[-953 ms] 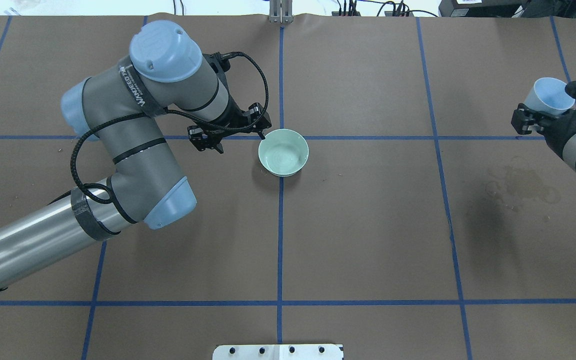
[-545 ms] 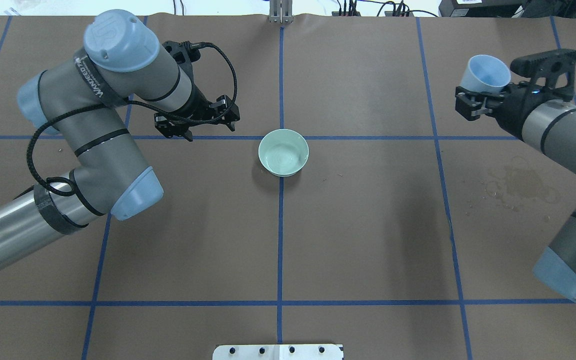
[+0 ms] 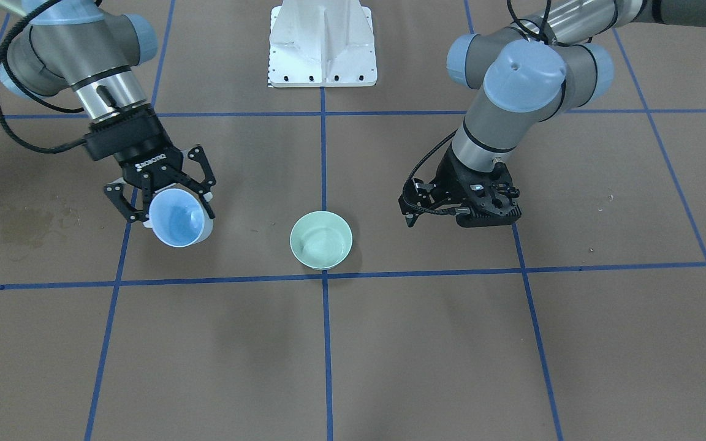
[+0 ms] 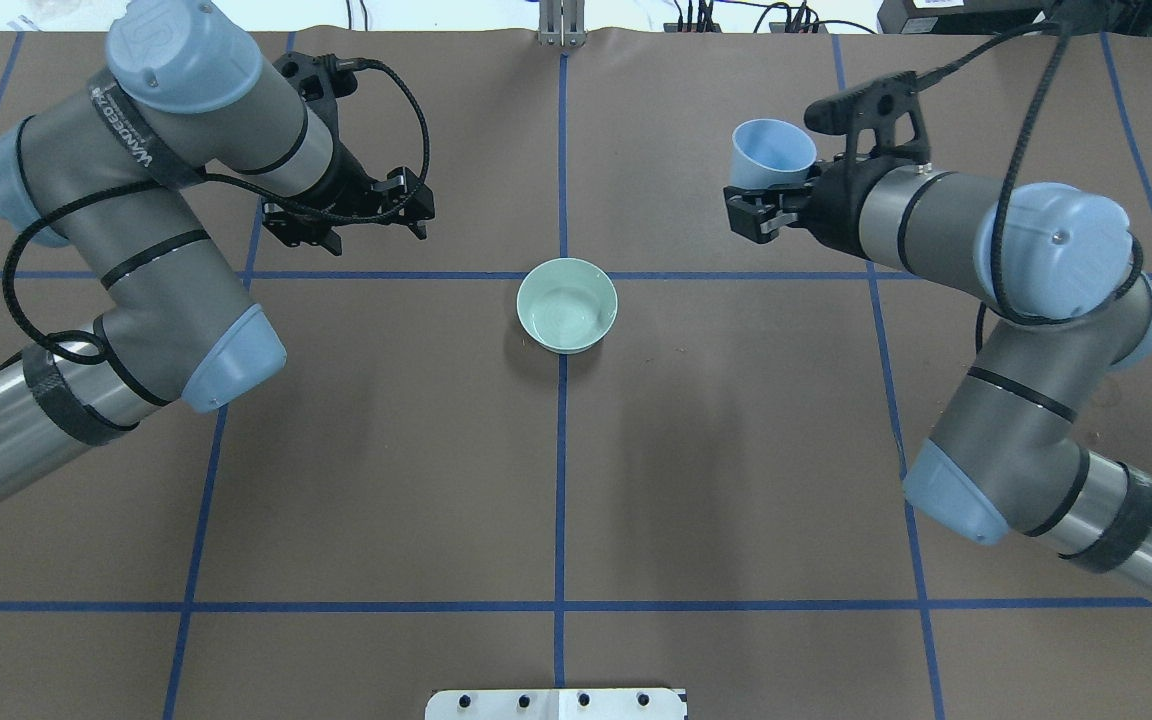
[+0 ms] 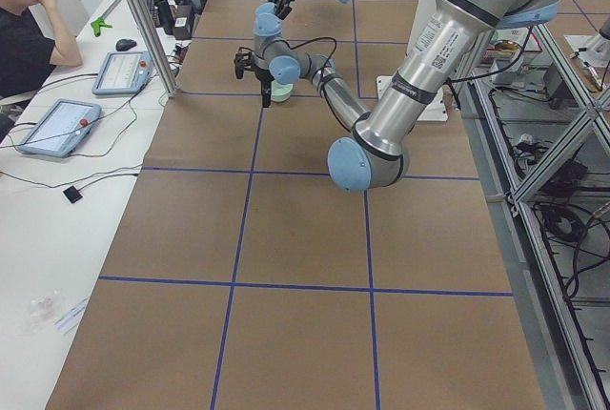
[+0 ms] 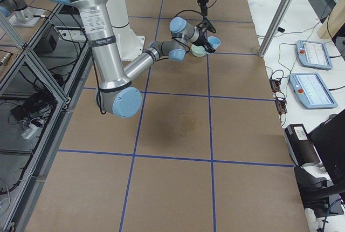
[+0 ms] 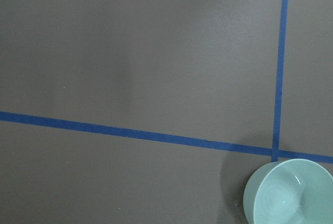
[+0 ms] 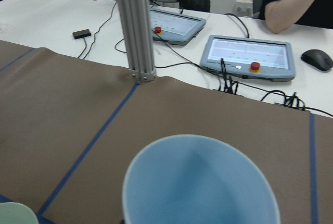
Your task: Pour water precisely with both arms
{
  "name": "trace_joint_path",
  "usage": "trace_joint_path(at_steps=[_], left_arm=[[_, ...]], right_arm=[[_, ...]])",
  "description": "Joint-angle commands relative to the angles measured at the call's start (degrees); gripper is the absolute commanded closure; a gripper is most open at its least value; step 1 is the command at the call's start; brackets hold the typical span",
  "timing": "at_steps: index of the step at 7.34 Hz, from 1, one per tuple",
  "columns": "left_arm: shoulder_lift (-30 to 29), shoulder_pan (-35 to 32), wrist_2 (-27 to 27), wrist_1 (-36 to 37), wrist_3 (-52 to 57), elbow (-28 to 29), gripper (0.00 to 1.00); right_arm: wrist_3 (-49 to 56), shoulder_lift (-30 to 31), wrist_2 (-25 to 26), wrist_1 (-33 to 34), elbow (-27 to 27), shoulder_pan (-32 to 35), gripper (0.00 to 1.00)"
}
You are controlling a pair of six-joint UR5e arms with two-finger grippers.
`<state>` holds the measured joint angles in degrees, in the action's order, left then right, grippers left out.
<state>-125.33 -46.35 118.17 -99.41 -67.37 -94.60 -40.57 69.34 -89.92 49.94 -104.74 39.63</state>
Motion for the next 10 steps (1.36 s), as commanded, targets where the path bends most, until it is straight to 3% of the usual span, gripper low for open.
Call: trace_joint_path(at_steps=[1,3,4,7,10], left_arm=[[2.19,-1.54,0.05,0.0,3.98,-0.32,0.0],[3.86,-2.68,0.05,0.01,7.86,-0.32,0.0],[4.13,-3.04,0.05,0.09,8.04,-0.23,0.0],[5.18,-5.32,0.48,0.18,13.91,0.03,0.0],[5.19,-9.89,6.81,5.44,23.5,-0.4,0.0]], right_arm=[[6.2,-3.94,-2.98,2.0,1.64,-1.66,1.0],[6.47,-10.77,-5.43,7.24,6.63,-3.15,1.0],[6.91,-11.24,-5.62,8.93,6.92,-4.64,1.0],[8.49,-11.15,-13.51,15.96,6.84,-5.09,1.0],[10.41,-11.59,-16.87,23.77,6.13,-5.27,1.0]])
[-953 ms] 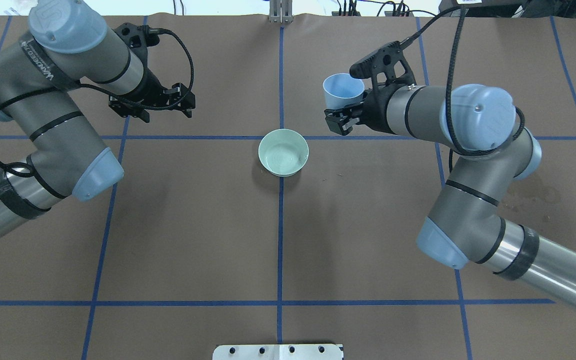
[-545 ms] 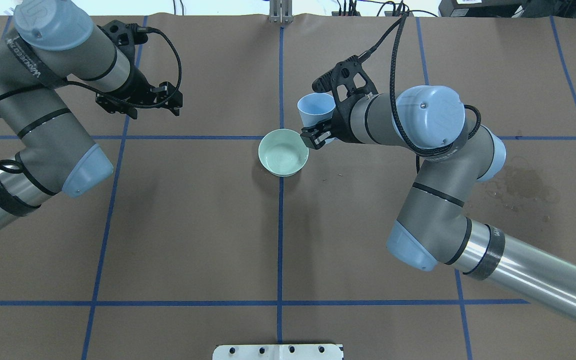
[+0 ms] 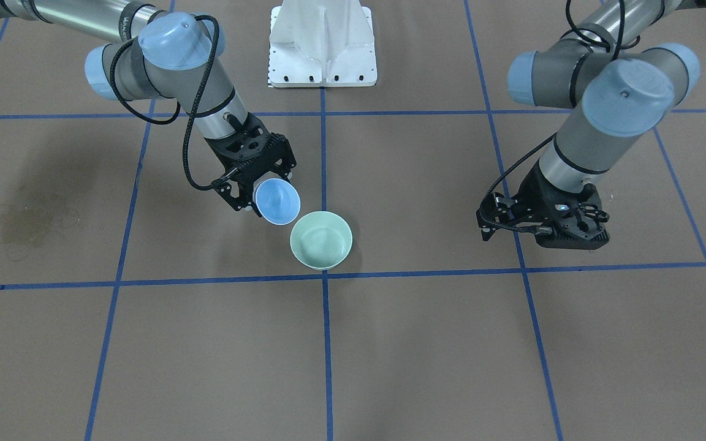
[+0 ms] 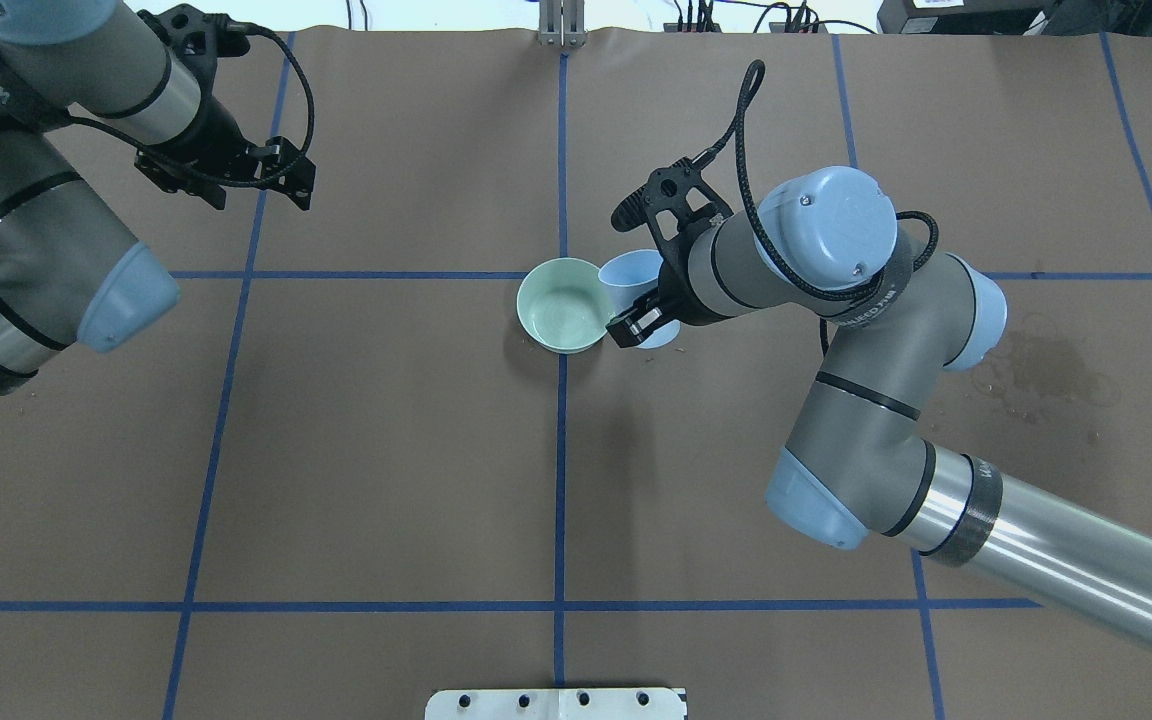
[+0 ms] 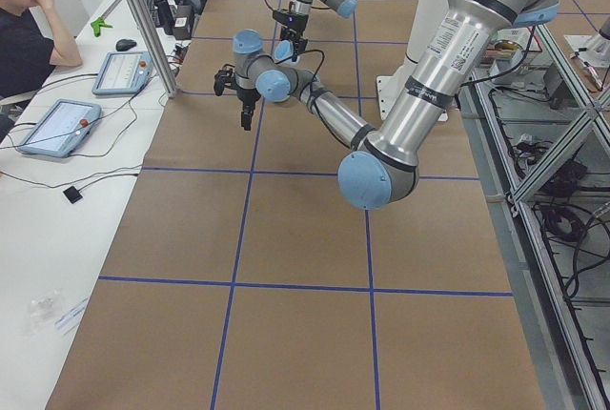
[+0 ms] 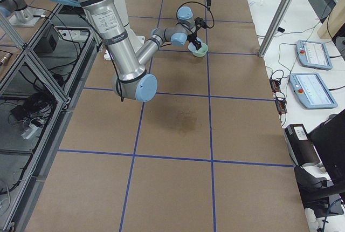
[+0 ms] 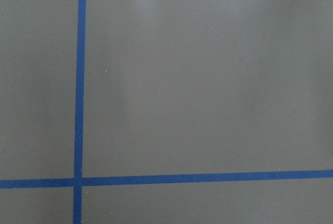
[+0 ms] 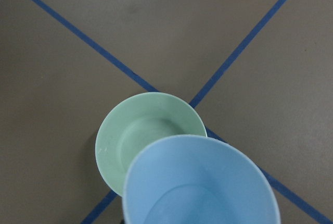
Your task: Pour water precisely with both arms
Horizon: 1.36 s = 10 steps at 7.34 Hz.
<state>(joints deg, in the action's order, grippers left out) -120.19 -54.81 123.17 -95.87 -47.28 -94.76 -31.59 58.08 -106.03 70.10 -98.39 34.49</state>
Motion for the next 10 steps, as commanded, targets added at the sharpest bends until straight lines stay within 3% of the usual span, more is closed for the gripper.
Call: trace_joint_path(at_steps=[1,3,6,10], left_arm=[[0.65,-1.61,1.98,1.92,3.51,-0.25,0.0],[2.75,-1.7,1.98,1.92,3.51,-2.52,0.0],[3.2,-1.7,1.98,1.92,3.51,-2.88,0.0],[3.2,-1.79,1.98,1.92,3.51,-2.88,0.0]], right_arm=[[5.19,-2.68,-0.67,8.95,-0.05,-0.3,1.0],[6.19,-5.6,-0.58,14.43,0.47,-0.73,1.0],[6.28,-10.0,-0.58,14.98,7.67,-1.53,1.0],[7.58,-12.89,-4.01,23.12,8.65,-1.53,1.0]])
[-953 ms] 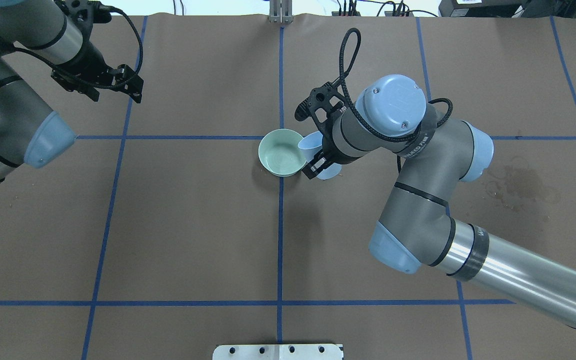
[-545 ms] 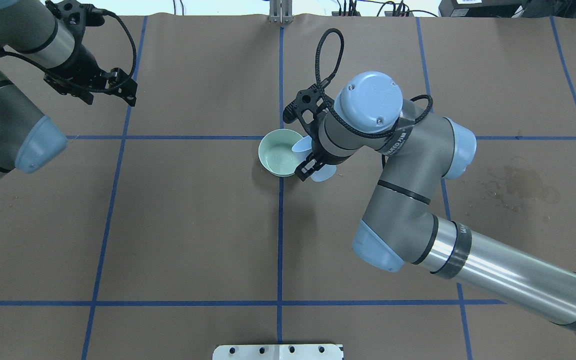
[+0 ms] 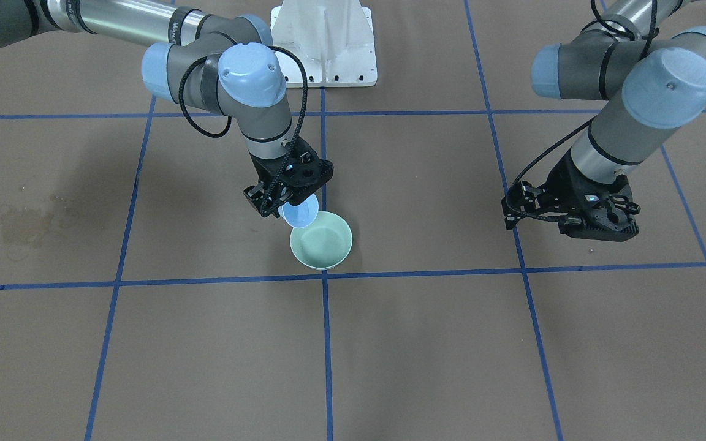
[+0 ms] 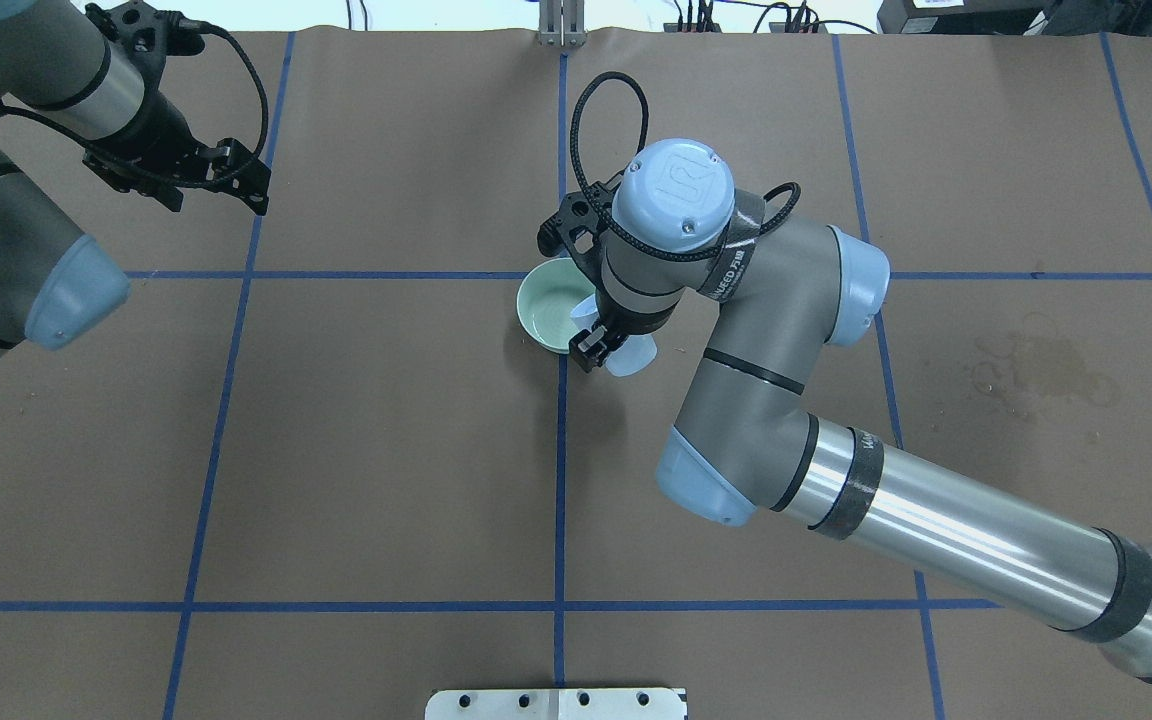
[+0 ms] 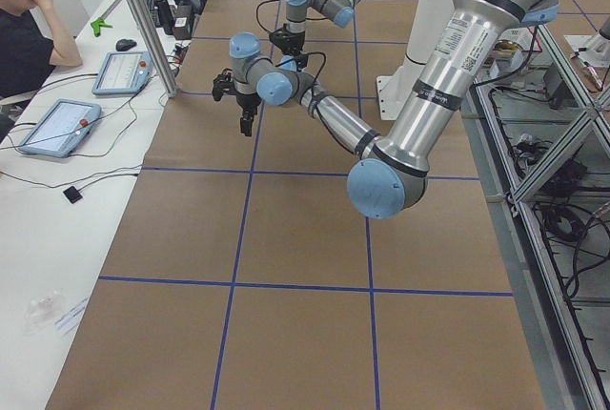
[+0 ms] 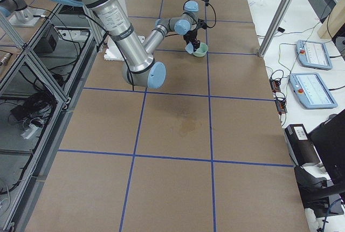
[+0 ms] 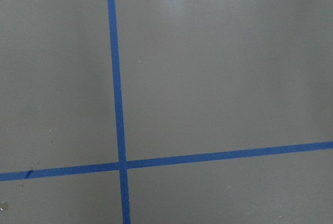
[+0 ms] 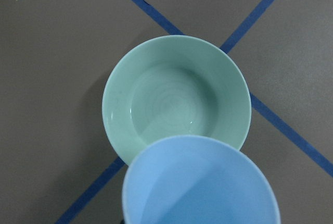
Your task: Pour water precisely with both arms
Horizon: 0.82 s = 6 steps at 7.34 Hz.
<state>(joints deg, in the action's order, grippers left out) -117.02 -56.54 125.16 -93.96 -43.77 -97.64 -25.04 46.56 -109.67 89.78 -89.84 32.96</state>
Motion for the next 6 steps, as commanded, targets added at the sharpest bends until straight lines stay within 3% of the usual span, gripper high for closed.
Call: trace_joint_path(at_steps=[1,6], left_arm=[[0.47,0.03,0.0,-0.09,0.0,0.0,0.0],[0.56,-0.06,0.0,-0.35,0.0,0.0,0.0]], right_arm=[[2.78,-3.56,-0.28,7.73,0.89,0.0,1.0],[6.04,-9.28,-0.11,15.57,5.72,0.18,1.0]])
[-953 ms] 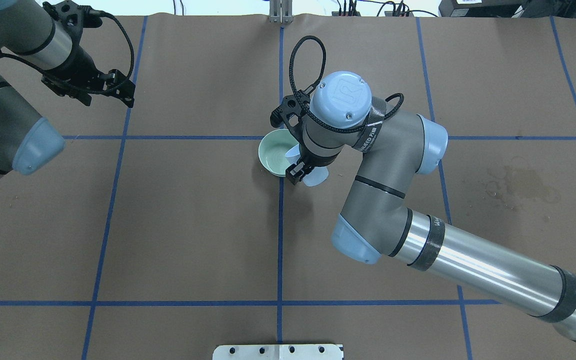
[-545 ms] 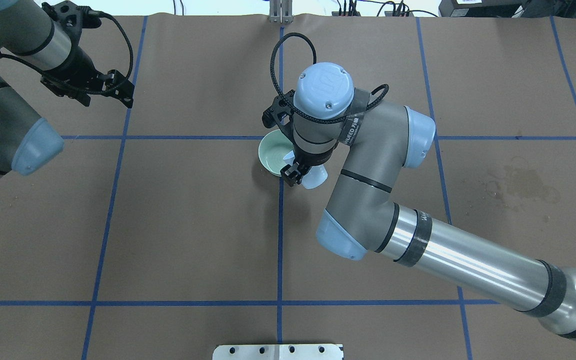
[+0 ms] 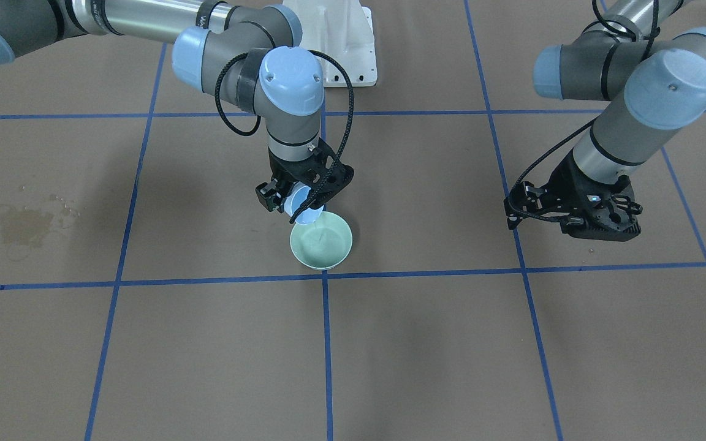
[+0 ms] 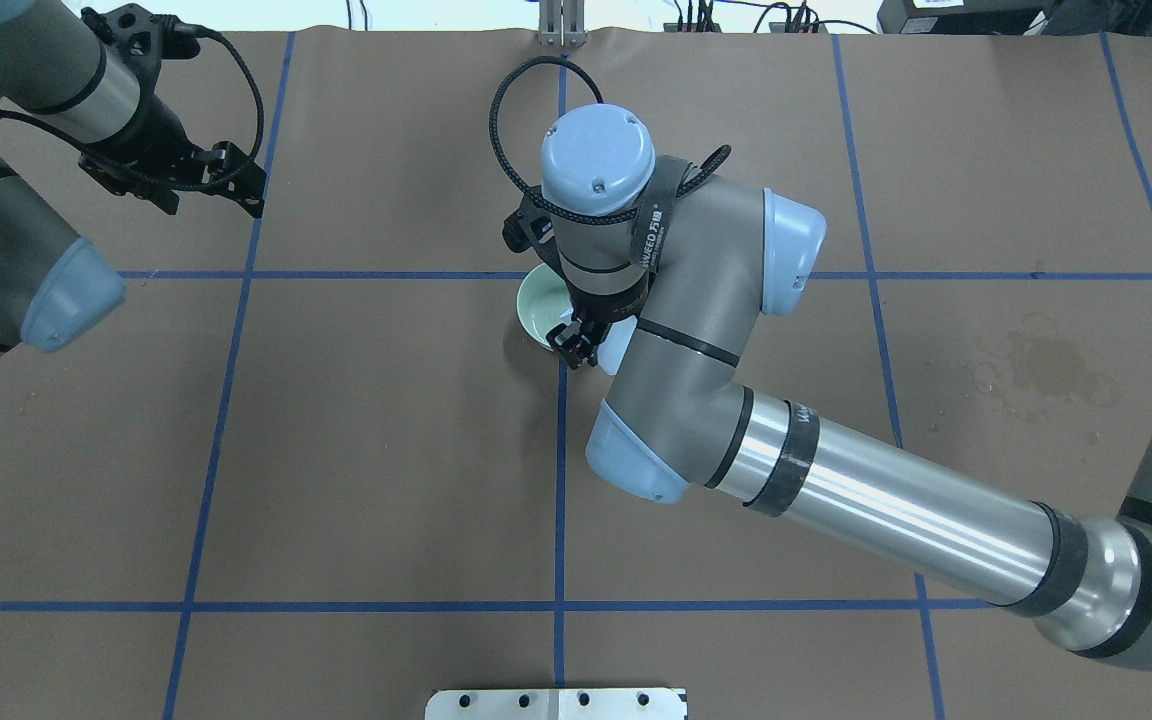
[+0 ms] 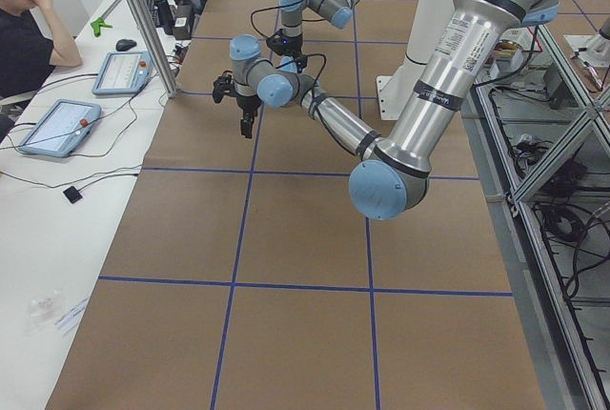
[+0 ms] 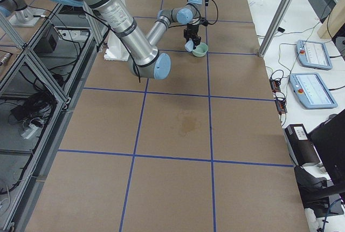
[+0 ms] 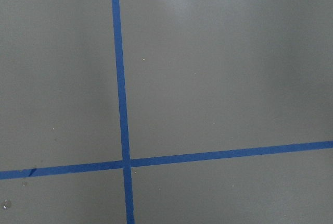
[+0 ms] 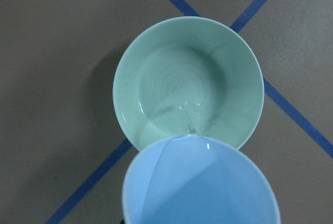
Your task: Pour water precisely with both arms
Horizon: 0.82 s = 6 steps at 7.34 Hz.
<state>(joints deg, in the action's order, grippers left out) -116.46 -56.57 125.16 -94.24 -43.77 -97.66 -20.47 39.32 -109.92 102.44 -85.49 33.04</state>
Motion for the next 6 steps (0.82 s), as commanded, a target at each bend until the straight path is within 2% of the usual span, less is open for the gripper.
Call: trace_joint_path(at_steps=[1,6], left_arm=[[0.01,0.06,0.0,-0.07,0.0,0.01,0.0],[0.1,0.06,0.0,-0.07,0.0,0.01,0.0]], right_arm=[[1.58,-2.23,0.14,3.64,1.38,0.27,1.0],[2.54,-6.8,0.05,9.88,6.3,0.88,1.0]])
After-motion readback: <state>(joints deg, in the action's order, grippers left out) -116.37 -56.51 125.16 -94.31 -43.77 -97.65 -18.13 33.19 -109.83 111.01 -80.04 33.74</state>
